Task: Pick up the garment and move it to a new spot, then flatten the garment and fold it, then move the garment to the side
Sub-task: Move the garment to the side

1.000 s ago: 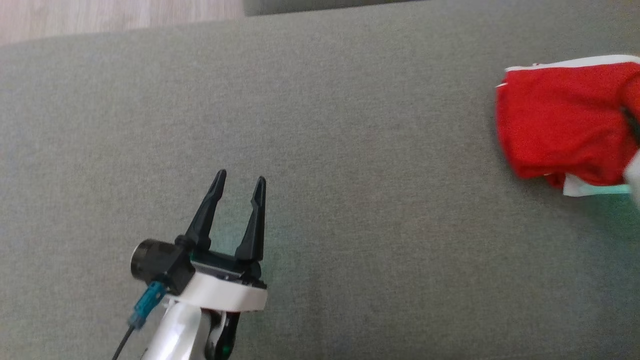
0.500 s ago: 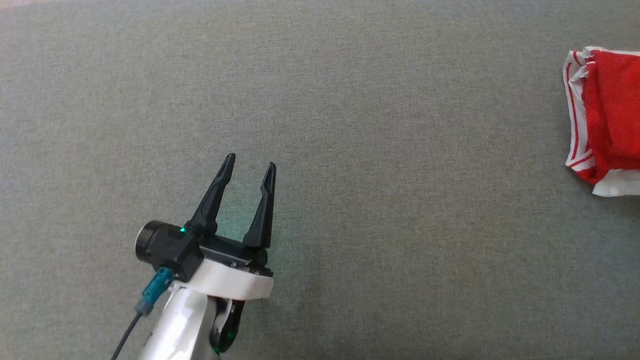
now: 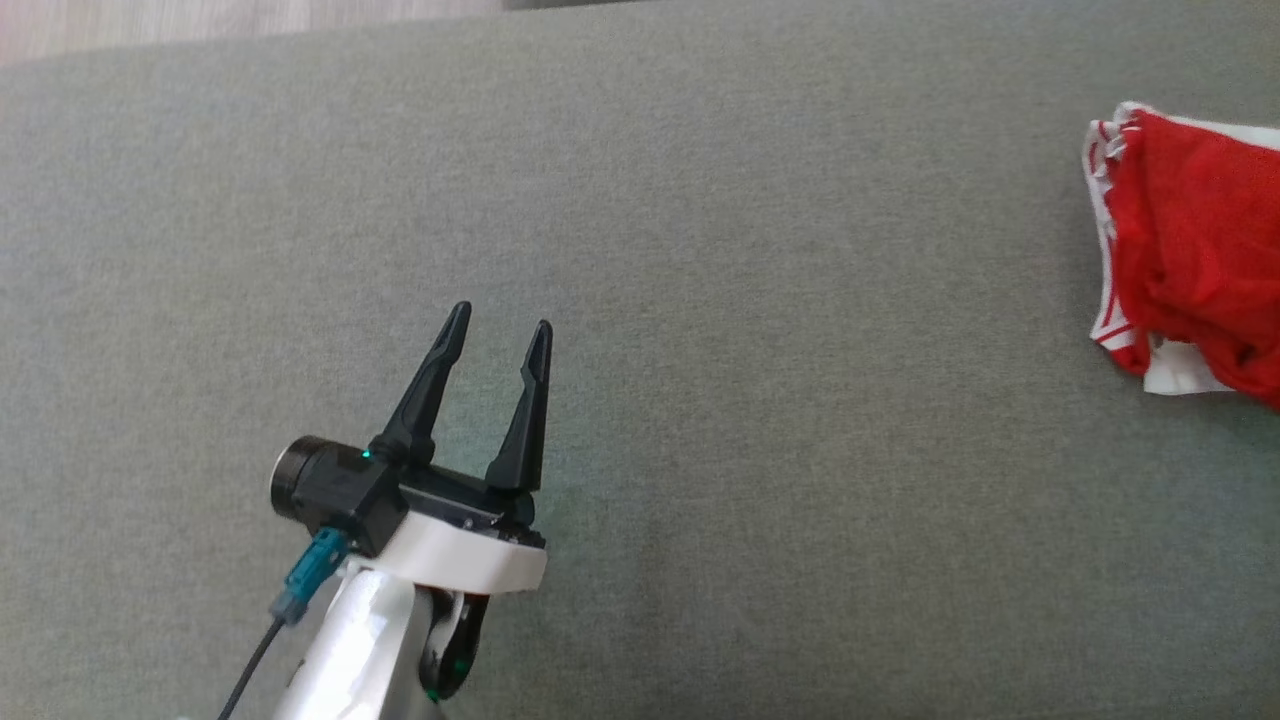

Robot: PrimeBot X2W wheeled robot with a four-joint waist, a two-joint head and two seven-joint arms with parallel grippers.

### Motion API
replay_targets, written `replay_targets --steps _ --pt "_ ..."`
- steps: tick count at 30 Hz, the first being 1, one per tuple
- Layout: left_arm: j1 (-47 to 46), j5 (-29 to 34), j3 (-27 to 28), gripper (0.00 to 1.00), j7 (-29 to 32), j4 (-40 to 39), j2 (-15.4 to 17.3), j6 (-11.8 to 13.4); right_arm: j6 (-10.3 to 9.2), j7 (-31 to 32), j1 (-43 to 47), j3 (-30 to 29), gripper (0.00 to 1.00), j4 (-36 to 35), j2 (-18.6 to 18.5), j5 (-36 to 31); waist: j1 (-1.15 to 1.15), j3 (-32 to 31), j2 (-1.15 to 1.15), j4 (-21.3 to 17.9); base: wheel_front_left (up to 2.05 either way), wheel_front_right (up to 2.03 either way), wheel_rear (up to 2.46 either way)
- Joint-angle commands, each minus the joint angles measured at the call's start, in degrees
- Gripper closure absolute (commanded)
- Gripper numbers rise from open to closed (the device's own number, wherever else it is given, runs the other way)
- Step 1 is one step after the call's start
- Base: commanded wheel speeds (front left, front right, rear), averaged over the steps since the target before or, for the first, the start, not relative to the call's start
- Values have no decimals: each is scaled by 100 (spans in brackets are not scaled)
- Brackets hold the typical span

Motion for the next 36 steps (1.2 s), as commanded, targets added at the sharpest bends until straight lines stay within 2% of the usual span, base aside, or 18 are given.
replay_targets --steps 1,7,11,12,15,16,22,28,32,36 --pt "-50 -18 181 0 -47 -178 24 9 42 -88 -78 -60 0 -82 -147 -43 0 -72 0 -48 0 0 0" --pt "53 -54 310 0 -47 -212 24 9 42 -382 -304 -527 0 -250 180 -329 0 -317 0 -151 0 0 0" --pt "143 -102 429 0 -47 -279 24 9 42 -712 -345 -940 0 -599 776 -544 0 -490 0 -208 0 0 0" --pt "143 -102 429 0 -47 -279 24 9 42 -712 -345 -940 0 -599 776 -544 0 -490 0 -208 0 0 0" --pt "191 -135 533 0 -47 -398 24 9 42 -954 -187 -1209 0 -972 1269 -638 0 -606 0 -229 0 0 0" --pt "223 -128 582 0 -47 -469 24 9 42 -1099 6 -1364 0 -1257 1596 -633 0 -675 0 -231 0 0 0" --pt "373 -132 722 0 -47 -596 24 9 42 -1376 864 -1670 0 -2152 2656 -662 0 -881 0 -233 0 0 0" --pt "558 -321 804 0 -47 -632 24 9 42 -1528 1925 -2131 0 -2681 3753 -842 0 -1053 0 -213 0 0 0" --pt "717 -191 881 0 -47 -483 24 13 42 -1564 2585 -2441 0 -2863 4119 -1046 0 -1123 0 -202 0 0 0" --pt "780 -282 1032 0 -47 -334 24 91 42 -1569 2985 -2583 0 -3085 4231 -1016 0 -1120 0 -233 0 0 0"
